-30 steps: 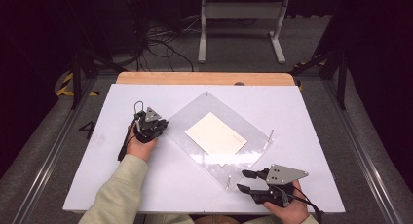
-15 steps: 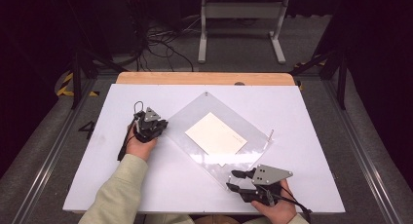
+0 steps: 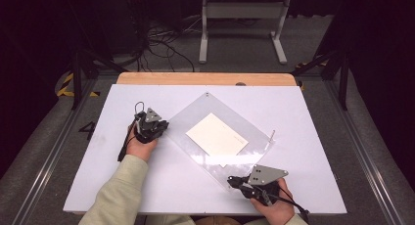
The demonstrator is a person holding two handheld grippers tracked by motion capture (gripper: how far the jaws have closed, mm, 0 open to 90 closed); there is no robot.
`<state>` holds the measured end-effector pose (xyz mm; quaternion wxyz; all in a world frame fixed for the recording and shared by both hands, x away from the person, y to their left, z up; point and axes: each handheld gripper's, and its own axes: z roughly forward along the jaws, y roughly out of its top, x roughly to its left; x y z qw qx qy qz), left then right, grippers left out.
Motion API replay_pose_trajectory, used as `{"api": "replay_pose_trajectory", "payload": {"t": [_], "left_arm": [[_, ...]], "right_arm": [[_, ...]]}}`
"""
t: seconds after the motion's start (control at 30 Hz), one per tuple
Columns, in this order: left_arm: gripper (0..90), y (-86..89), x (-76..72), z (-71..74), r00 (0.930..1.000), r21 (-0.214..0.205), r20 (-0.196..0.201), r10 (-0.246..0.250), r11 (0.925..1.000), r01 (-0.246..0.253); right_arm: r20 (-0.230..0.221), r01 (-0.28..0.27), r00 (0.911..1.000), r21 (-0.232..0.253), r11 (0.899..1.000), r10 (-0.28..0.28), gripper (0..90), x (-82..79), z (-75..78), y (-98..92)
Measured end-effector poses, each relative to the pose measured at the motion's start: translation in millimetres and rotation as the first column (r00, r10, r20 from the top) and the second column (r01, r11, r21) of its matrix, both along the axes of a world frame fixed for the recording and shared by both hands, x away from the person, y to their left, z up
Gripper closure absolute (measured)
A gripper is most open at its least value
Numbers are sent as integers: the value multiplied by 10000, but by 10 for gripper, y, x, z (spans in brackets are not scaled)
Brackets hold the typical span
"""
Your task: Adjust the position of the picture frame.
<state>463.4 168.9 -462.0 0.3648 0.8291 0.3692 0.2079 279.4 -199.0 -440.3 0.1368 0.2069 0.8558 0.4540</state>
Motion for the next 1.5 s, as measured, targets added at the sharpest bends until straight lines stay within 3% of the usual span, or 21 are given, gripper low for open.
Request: {"api": "replay_pose_trajectory", "payload": {"t": [0.17, 0.37, 0.47, 0.6, 0.67, 0.7, 0.73, 0.77, 0.83, 1.0, 1.1, 1.2, 1.33, 1.4, 1.5], "left_arm": [[830, -22, -41, 35, 9997, 264, -186, -154, 9995, 159], [828, -22, -126, 78, 9979, 576, -511, -402, 9974, 432], [826, -58, -210, 107, 9964, 1066, -510, -677, 9916, 728], [825, -99, -292, 125, 9926, 1188, -674, -1014, 9869, 1089], [829, -146, -359, 147, 9904, 1468, -722, -1177, 9809, 1273], [900, -146, -359, 147, 9904, 1468, -722, -1177, 9809, 1273], [900, -174, -423, 168, 9823, 1498, -1147, -1479, 9750, 1643], [900, -198, -449, 148, 9780, 1592, -1233, -1683, 9694, 1869], [900, -237, -485, 112, 9761, 1955, -1238, -1785, 9600, 2004], [900, -185, -510, 156, 9818, 1379, -966, -1635, 9747, 1759], [900, -157, -503, 151, 9836, 1272, -897, -1565, 9777, 1672], [900, -132, -487, 157, 9858, 1146, -815, -1470, 9811, 1558], [872, -118, -458, 174, 9951, 879, -253, -956, 9914, 975], [826, -121, -427, 163, 9963, 734, -249, -827, 9937, 843], [781, -166, -370, 117, 9940, 277, -308, -1050, 9940, 1058]], "right_arm": [[-55, 289, 9996, -237, 9993, -290, 850, -3, 73, -37], [235, 911, 9956, 54, 9958, -912, 851, 39, 206, -167], [315, 1394, 9897, 118, 9902, -1397, 851, 97, 251, -271], [521, 1908, 9801, 240, 9813, -1918, 853, 186, 304, -422], [663, 2267, 9713, 342, 9734, -2285, 853, 244, 324, -531], [665, 2396, 9681, 372, 9702, -2416, 853, 267, 328, -572], [684, 2556, 9637, 414, 9659, -2579, 853, 297, 330, -614], [710, 2620, 9617, 457, 9640, -2647, 853, 320, 331, -637], [700, 2717, 9591, 429, 9614, -2742, 853, 374, 325, -688], [555, 3151, 9470, 293, 9486, -3163, 852, 517, 273, -802], [453, 3356, 9406, 284, 9416, -3366, 852, 580, 254, -858], [366, 3778, 9250, 193, 9257, -3783, 851, 677, 215, -939], [169, 4452, 8952, 102, 8954, -4453, 851, 813, 138, -1073], [117, 4602, 8878, -7, 8878, -4602, 850, 850, 100, -1100], [104, 4614, 8872, -27, 8872, -4613, 849, 867, 76, -1109]]}}
